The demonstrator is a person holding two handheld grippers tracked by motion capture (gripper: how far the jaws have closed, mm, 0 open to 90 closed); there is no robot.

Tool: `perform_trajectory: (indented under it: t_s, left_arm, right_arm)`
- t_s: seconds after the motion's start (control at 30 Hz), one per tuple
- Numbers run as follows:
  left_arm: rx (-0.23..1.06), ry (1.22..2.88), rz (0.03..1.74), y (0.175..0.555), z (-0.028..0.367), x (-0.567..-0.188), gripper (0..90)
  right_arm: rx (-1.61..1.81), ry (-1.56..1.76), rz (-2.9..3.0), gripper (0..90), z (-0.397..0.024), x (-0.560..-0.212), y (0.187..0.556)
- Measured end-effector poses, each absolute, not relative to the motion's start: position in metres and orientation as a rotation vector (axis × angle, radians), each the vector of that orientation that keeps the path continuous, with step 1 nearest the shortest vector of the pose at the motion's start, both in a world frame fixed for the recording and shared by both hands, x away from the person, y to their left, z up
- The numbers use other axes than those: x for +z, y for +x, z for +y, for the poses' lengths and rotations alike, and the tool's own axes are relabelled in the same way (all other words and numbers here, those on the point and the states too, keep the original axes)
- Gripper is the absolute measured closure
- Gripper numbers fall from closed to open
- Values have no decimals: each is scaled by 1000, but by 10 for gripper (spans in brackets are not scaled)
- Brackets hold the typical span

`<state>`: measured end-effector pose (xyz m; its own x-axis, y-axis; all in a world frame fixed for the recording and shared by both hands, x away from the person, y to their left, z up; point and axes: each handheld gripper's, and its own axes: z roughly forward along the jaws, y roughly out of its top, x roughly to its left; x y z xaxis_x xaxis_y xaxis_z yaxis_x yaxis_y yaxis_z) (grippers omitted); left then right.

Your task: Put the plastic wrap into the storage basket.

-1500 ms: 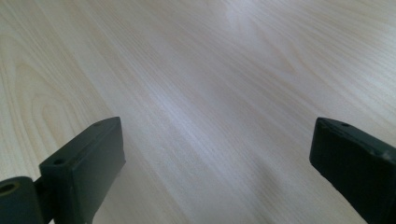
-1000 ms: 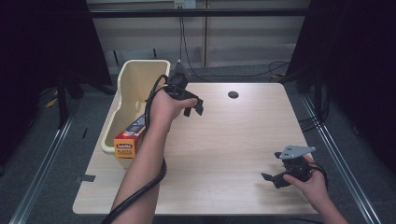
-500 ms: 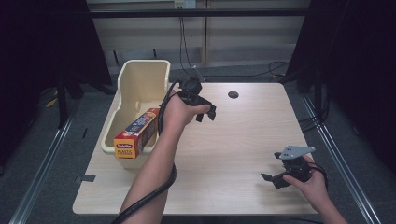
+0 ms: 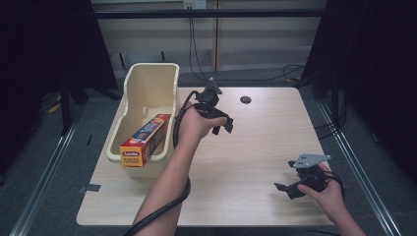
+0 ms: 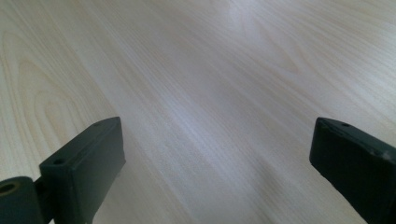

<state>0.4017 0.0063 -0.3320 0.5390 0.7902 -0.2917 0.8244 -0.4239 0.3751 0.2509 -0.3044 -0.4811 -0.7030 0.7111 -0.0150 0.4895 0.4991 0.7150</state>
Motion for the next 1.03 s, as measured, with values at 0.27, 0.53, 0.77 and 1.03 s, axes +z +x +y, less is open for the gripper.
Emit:
perform_trajectory:
  t_s: [0.27, 0.53, 0.77, 1.03]
  left_arm:
    - [-119, 2310, 1295, 400, -1, -344, 197]
    - [-130, 2330, 1265, 397, -7, -358, 196]
    - [-143, 2336, 1221, 393, -11, -372, 196]
    - [-130, 2358, 1192, 390, -10, -388, 196]
  right_arm:
    - [1011, 1006, 2437, 29, -304, -481, 251]
    - [1016, 998, 2451, 29, -304, -482, 251]
    - [1014, 1008, 2451, 29, -303, -483, 251]
    - [1009, 1025, 2447, 24, -302, -484, 250]
